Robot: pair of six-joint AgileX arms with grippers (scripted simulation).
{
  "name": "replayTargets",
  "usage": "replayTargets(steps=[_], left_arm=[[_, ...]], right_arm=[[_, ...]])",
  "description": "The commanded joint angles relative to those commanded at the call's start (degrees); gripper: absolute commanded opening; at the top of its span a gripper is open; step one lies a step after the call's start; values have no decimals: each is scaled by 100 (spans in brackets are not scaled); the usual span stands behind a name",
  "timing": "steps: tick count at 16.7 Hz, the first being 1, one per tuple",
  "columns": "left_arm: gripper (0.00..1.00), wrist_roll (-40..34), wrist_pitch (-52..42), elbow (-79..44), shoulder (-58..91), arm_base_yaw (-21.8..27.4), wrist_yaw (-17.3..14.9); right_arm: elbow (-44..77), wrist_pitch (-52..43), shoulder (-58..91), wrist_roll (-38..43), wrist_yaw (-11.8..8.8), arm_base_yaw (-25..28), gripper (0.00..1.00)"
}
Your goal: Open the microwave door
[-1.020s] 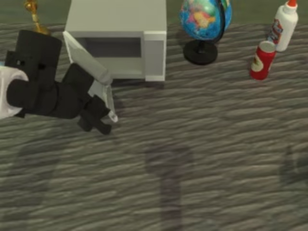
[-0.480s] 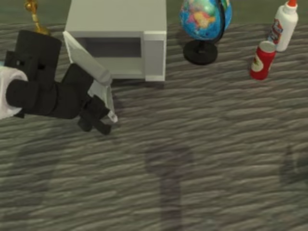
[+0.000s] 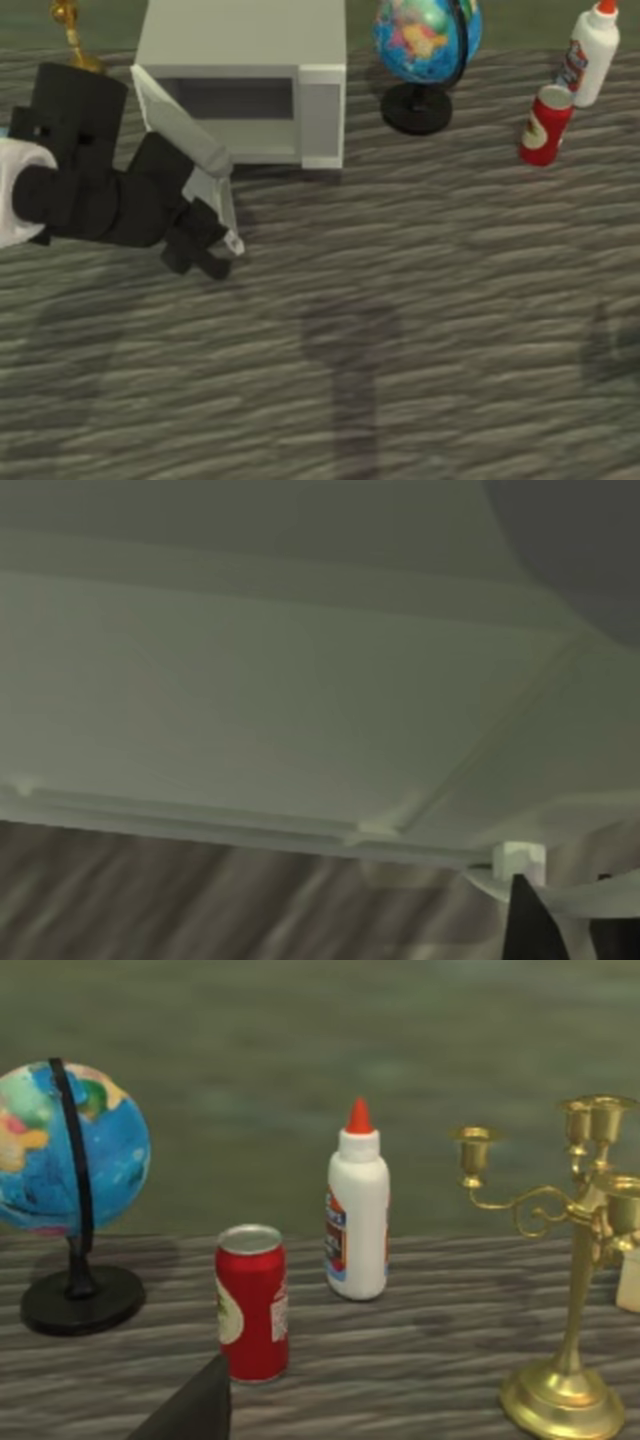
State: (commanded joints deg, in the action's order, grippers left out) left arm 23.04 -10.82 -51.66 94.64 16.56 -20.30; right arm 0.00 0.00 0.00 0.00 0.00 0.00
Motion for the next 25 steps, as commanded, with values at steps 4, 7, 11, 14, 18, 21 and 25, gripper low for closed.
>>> replayTargets(steps=[4,7,11,14,18,21,25], left_arm=[[0,41,-39,18,2,-2,-72],[0,239,-113,2,-14,-103,-185],[0,499,-220,-6,-25,-226,-330],[0,503,-221,-6,-26,-227,-332],[0,503,-221,-6,-26,-227,-332],[0,503,-221,-6,-26,-227,-332],[0,503,-221,-6,-26,-227,-332]], right_arm=[[0,0,0,0,0,0,100],[0,0,0,0,0,0,100],[0,0,0,0,0,0,100],[0,0,0,0,0,0,100],[0,0,0,0,0,0,100],[0,0,0,0,0,0,100],[0,0,0,0,0,0,100]])
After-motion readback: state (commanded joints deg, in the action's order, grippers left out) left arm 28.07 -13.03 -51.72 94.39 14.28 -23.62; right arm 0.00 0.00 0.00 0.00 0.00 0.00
